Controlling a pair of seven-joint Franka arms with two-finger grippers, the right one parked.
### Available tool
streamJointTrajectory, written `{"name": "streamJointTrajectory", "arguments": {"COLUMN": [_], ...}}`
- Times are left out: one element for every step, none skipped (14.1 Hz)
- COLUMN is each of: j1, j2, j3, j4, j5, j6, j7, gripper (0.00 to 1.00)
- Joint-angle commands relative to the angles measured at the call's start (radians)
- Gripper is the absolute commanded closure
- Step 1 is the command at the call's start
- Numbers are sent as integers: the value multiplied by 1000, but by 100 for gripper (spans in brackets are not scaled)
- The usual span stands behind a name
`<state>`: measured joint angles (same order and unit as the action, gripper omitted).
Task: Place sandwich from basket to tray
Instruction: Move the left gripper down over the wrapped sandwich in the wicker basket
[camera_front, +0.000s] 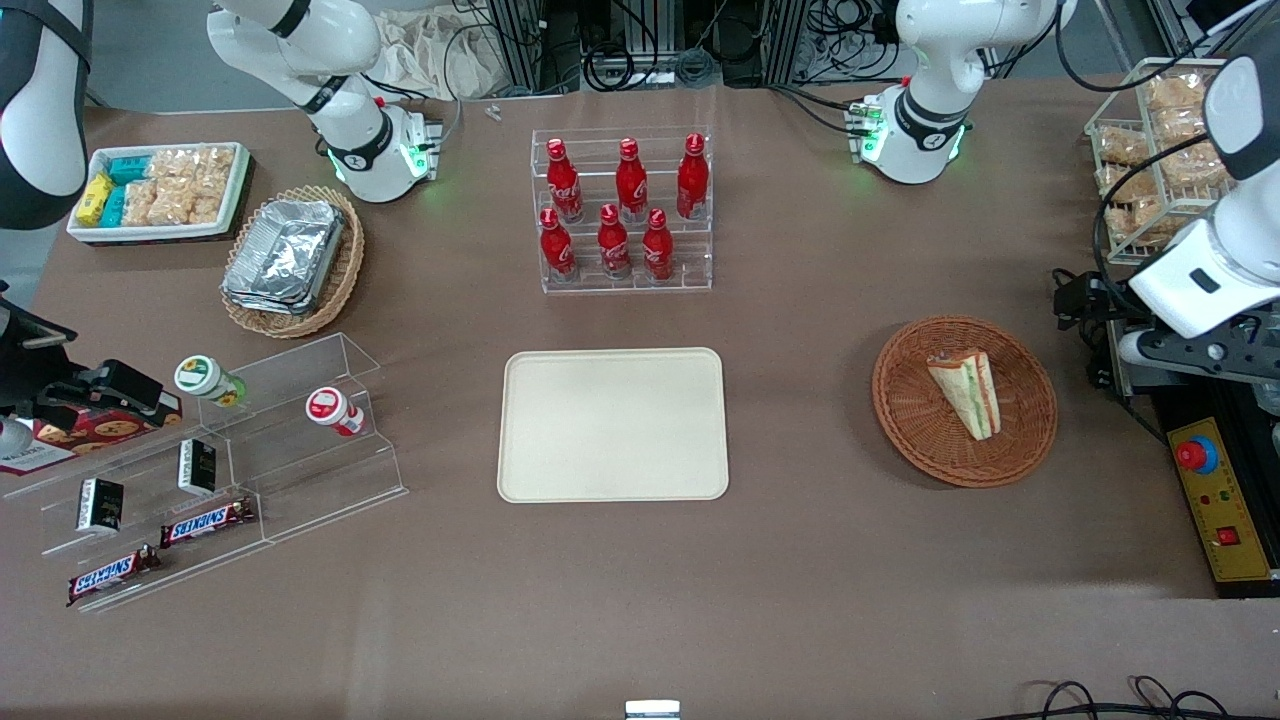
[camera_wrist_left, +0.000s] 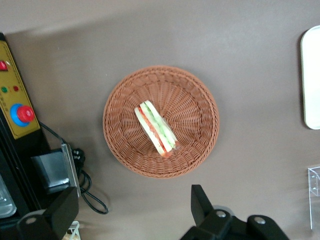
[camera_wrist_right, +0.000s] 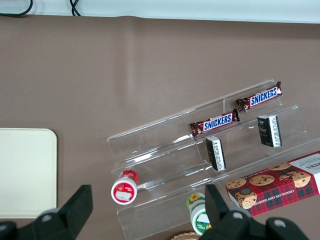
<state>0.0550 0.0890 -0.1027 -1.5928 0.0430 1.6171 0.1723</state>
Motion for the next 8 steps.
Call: {"name": "streamJointTrajectory", "arguments": {"j1": [3, 5, 6, 3, -1, -3, 0, 3], "j2": [63, 64, 67, 77, 90, 86, 54, 17], "j3": [-5, -5, -5, -5, -5, -3, -3, -3], "j4": [83, 86, 91, 86, 73, 26, -45, -137], "j5": [-11, -11, -12, -9, 9, 14, 14, 3], "j6": [-45, -46, -46, -46, -48, -36, 8, 95], "j7": [21, 23, 21, 9, -22, -122, -246, -342], "gripper": [0, 0, 0, 0, 0, 0, 0, 0]}}
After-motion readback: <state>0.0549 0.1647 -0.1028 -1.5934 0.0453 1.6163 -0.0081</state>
